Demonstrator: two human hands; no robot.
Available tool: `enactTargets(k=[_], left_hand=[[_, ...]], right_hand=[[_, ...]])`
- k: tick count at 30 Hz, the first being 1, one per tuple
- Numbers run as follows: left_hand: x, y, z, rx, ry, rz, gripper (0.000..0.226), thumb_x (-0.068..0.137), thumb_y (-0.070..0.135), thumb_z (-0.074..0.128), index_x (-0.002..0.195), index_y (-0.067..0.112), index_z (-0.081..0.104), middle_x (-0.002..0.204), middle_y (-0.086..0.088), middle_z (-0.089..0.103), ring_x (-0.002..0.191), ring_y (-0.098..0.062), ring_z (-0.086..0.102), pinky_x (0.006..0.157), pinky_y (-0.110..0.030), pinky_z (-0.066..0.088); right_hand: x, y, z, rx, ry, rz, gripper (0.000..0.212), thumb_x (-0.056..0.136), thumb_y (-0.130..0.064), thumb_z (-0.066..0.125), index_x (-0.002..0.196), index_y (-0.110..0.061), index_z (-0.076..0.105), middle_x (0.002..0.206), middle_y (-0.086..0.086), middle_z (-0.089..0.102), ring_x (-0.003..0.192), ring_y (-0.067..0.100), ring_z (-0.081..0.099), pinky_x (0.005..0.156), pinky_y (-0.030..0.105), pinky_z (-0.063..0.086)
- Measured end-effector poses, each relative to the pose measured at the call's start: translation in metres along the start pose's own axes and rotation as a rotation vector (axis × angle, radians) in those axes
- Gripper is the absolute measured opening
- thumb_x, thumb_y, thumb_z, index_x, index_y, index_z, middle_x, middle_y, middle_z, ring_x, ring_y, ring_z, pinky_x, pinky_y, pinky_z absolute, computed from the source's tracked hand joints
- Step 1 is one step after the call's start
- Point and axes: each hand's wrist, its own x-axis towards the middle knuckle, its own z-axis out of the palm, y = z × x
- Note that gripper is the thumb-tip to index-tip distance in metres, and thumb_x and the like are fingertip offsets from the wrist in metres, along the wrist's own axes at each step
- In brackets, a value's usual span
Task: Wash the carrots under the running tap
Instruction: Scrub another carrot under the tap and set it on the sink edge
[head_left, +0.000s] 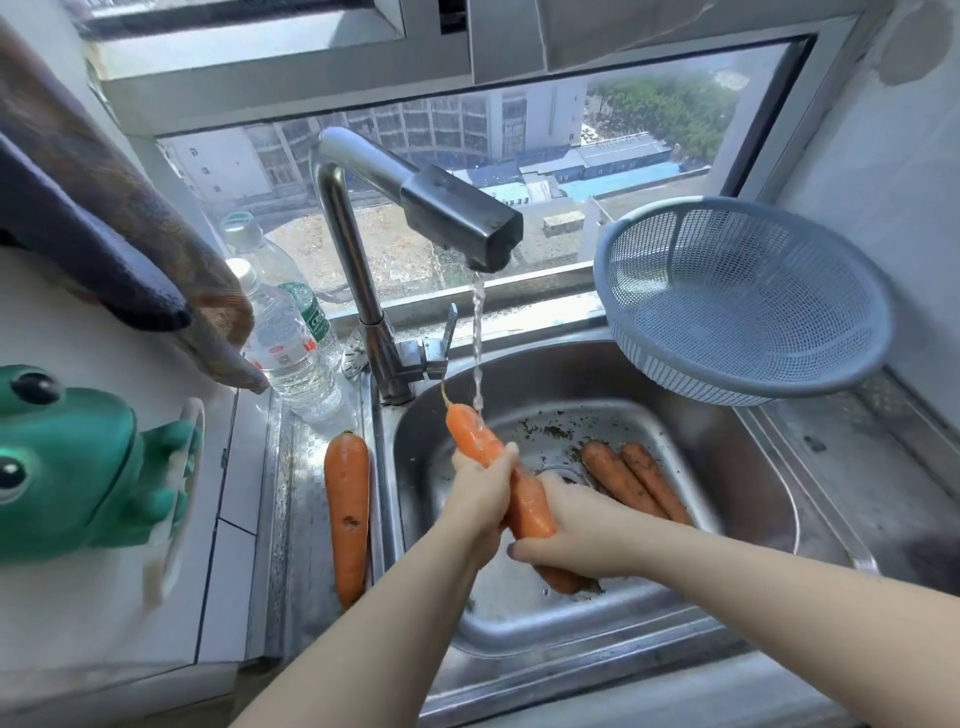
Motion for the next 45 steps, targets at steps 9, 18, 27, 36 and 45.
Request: enactTargets(k=[9,18,27,36,45], left_hand=[[0.001,0.013,-0.021,0.202,-0.126,0.144,0.063,0.094,0.063,0.030,0.108,0.013,0.066,0.080,-0.008,0.072,0.072,-0.020,0.070,0.070,-0.036,0.059],[0.003,0.012,-0.017,0.295,-0.193,0.268,0.066,0.088,0.071,0.035,0.103,0.017,0.068,0.093,-0.017,0.071,0.086,-0.028,0.069,0.081,-0.043,0.055],[-0.009,0.001,-0.030,0.550,-0.150,0.309,0.036,0.081,0.022,0.072,0.107,0.020,0.047,0.086,-0.003,0.061,0.055,-0.009,0.059,0.044,-0.025,0.049],[-0.015,0.014,-0.040,0.483,-0.442,0.221,0.016,0.085,0.014,0.069,0.097,0.014,0.058,0.079,0.003,0.061,0.072,-0.008,0.058,0.073,-0.026,0.051],[-0.024,0.004,-0.048,0.616,-0.131,0.184,0.050,0.073,0.031,0.076,0.115,0.025,0.049,0.091,-0.001,0.063,0.062,-0.012,0.060,0.053,-0.022,0.047]], right_hand=[[0.041,0.003,-0.038,0.561,0.121,0.058,0.036,0.097,-0.041,0.049,0.123,-0.018,0.060,0.116,-0.001,0.064,0.110,0.017,0.058,0.099,0.039,0.045],[0.065,-0.009,-0.026,0.888,0.344,-0.072,0.035,0.094,-0.035,0.058,0.101,-0.002,0.062,0.094,0.022,0.066,0.084,0.027,0.062,0.083,0.046,0.051],[0.069,-0.016,-0.028,1.060,0.616,-0.071,0.042,0.089,-0.039,0.065,0.115,-0.008,0.056,0.105,0.012,0.063,0.097,0.027,0.062,0.089,0.042,0.054],[0.068,-0.012,-0.012,1.231,0.265,-0.024,0.016,0.082,-0.005,0.069,0.091,-0.009,0.057,0.079,0.010,0.061,0.075,0.021,0.062,0.080,0.041,0.055],[0.096,-0.013,-0.008,1.391,0.523,0.259,0.043,0.076,-0.020,0.078,0.112,-0.005,0.059,0.094,0.013,0.069,0.079,0.027,0.068,0.087,0.050,0.054]])
